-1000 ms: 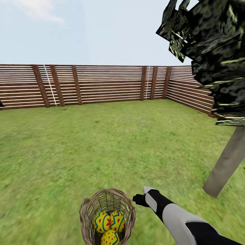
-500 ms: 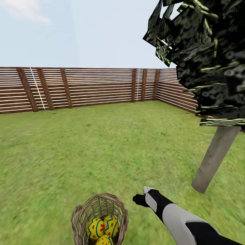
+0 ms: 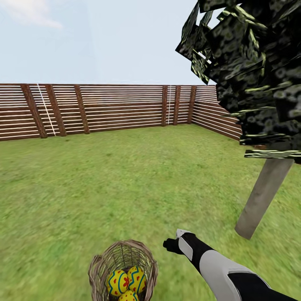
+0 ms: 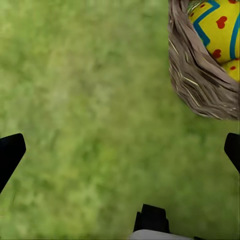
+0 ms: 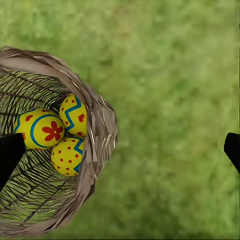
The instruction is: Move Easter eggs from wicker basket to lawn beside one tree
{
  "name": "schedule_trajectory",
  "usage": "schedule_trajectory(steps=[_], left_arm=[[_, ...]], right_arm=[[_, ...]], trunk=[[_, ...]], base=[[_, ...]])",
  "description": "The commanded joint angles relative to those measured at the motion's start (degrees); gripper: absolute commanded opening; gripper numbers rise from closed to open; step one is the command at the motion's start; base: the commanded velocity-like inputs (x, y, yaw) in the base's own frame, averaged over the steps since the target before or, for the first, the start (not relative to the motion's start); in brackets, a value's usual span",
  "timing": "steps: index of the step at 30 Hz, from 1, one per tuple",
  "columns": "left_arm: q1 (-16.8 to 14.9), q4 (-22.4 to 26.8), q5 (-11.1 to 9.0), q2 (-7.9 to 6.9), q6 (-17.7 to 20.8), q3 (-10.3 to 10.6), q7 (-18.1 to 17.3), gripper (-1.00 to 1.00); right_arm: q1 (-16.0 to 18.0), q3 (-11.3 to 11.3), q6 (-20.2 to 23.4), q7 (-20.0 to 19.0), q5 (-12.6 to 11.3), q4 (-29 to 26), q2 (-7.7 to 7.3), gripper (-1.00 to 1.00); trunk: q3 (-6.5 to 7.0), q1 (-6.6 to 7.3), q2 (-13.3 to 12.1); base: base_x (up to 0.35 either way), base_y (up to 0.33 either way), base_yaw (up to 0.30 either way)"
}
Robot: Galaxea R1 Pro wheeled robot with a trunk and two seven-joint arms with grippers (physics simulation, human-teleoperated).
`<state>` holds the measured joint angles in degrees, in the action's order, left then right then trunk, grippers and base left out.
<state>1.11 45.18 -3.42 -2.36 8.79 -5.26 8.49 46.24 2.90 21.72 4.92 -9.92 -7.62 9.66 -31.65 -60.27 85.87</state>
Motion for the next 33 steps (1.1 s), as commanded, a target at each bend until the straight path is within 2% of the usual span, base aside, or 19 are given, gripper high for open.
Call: schedule_trajectory(steps=[1, 7, 16, 21, 24, 25, 27, 28, 30, 31, 33], left_arm=[[0.04, 0.18, -0.36, -0.02, 0.35, 0.08, 0.21, 1.00], [0.04, 0.18, -0.36, -0.02, 0.35, 0.08, 0.18, 1.00], [-0.03, 0.19, -0.36, -0.02, 0.53, 0.14, 0.34, 1.00], [-0.10, 1.60, -0.76, -0.02, 2.95, 0.16, 0.11, 1.00], [-0.18, 5.07, -0.89, -0.03, 8.05, 0.16, -0.18, 1.00], [-0.16, 8.35, -0.92, -0.06, 11.34, 0.16, -0.29, 1.00], [-0.15, 12.20, -0.94, -0.08, 14.99, 0.16, -0.38, 1.00], [-0.17, 16.16, -0.95, -0.09, 18.97, 0.20, -0.45, 1.00], [-0.26, 20.07, -0.99, -0.06, 23.25, 0.22, -0.51, 1.00], [-0.54, 23.42, -1.05, -0.05, 27.47, 0.23, -0.71, 1.00], [-1.20, 25.73, -1.24, -0.04, 31.28, 0.24, -1.06, 1.00]], right_arm=[[0.00, 0.27, 0.25, 0.37, -0.44, -0.12, 0.05, 1.00], [0.01, 0.28, 0.25, 0.42, -0.41, -0.12, 0.02, 1.00], [0.00, 0.42, 0.25, 0.53, -0.33, -0.12, -0.05, 1.00], [-0.01, 0.40, 0.25, 0.60, -0.36, -0.12, -0.68, 1.00], [-0.01, 0.43, 0.25, 0.61, -0.36, -0.12, -0.85, 1.00], [-0.01, 0.45, 0.25, 0.61, -0.37, -0.12, -0.89, 1.00], [-0.01, 0.48, 0.25, 0.62, -0.37, -0.12, -0.91, 1.00], [-0.01, 0.50, 0.25, 0.62, -0.37, -0.15, -1.00, 1.00], [-0.01, 0.54, 0.22, 0.62, -0.37, -0.14, -1.14, 1.00], [-0.01, 0.55, 0.20, 0.62, -0.37, -0.16, -1.30, 1.00], [-0.01, 0.56, 0.18, 0.62, -0.37, -0.16, -1.54, 1.00]], trunk=[[0.14, 0.23, -0.39], [1.38, 1.54, -2.79], [3.56, 3.52, -6.40], [4.76, 4.62, -8.41], [5.38, 5.28, -9.61], [5.58, 5.50, -10.01], [5.95, 5.94, -10.81], [6.14, 6.16, -11.22], [6.51, 6.59, -12.02], [6.69, 6.81, -12.42], [7.05, 7.25, -13.22]], base=[[0.000, 0.000, 0.000], [0.000, 0.000, -0.082], [0.000, 0.000, -0.197], [0.000, 0.000, -0.196], [0.000, 0.000, -0.084], [0.000, 0.000, -0.042], [0.000, 0.000, -0.030], [0.000, 0.000, -0.017], [0.000, 0.000, -0.012], [0.000, 0.000, -0.007], [0.000, 0.000, -0.005]])
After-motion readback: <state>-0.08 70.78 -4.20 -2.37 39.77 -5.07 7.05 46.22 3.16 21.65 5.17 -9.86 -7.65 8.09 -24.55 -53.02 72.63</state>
